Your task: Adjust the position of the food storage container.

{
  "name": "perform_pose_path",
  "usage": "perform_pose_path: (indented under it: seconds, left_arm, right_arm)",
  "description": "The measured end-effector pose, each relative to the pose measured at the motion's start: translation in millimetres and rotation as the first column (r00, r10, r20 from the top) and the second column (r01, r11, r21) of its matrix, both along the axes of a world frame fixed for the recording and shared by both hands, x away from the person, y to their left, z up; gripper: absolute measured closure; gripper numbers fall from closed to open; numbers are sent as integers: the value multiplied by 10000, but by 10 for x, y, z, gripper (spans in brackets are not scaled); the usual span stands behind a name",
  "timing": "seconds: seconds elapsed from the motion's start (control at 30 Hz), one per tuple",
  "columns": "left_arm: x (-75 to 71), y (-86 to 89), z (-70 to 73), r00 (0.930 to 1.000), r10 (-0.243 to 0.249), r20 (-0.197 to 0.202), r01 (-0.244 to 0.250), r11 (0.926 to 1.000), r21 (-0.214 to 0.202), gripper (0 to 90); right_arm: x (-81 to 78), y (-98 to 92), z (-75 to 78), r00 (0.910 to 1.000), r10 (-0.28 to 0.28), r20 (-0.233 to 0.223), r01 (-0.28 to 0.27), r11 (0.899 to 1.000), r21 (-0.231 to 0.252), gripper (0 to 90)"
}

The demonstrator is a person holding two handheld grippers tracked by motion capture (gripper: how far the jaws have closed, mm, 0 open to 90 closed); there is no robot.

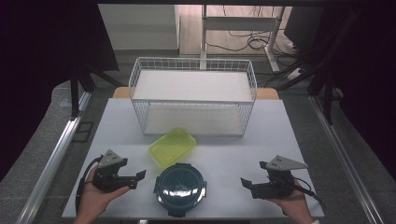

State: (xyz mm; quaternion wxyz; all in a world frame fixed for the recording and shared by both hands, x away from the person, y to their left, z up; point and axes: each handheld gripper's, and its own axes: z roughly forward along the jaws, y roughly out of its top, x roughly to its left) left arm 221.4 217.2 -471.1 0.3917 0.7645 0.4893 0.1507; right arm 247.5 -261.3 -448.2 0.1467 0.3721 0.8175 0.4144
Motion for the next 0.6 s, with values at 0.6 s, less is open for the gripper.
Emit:
perform_pose_path:
  seconds: [0.6]
  left_arm:
    - [-237, 27, 95, 9966, -743, 354, 747, 9972, -100, 227]
  right_arm:
    - [52, 21, 7, 9992, 249, -309, -232, 9983, 529, 149]
